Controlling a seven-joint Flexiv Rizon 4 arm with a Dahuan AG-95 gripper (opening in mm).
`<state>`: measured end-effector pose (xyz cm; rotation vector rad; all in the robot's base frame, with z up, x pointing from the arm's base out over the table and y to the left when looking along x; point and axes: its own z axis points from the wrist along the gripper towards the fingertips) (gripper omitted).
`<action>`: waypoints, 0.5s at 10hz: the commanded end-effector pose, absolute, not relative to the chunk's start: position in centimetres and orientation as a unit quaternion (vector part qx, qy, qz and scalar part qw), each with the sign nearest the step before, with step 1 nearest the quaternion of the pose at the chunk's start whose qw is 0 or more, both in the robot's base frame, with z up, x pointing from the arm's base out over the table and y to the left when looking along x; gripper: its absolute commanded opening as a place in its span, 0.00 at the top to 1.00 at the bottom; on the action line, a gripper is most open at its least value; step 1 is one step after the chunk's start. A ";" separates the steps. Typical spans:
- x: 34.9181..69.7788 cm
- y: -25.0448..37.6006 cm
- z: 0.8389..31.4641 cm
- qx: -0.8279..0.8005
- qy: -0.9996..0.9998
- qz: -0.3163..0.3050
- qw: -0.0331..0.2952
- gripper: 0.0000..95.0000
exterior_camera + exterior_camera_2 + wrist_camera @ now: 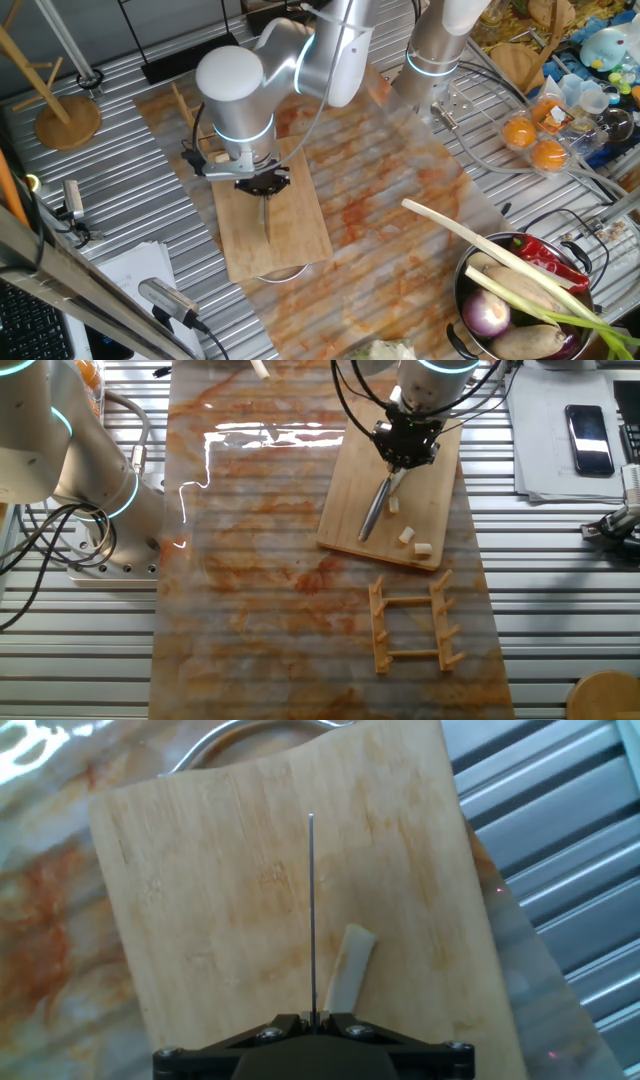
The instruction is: Chop the scallions
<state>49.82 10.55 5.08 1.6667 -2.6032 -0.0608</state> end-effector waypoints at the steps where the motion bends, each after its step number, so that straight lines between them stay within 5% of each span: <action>1: 50.0 10.6 5.0 0.545 -0.838 -0.015 0.021 1.00; 5: 50.4 11.0 5.2 0.582 -0.813 0.010 0.009 1.00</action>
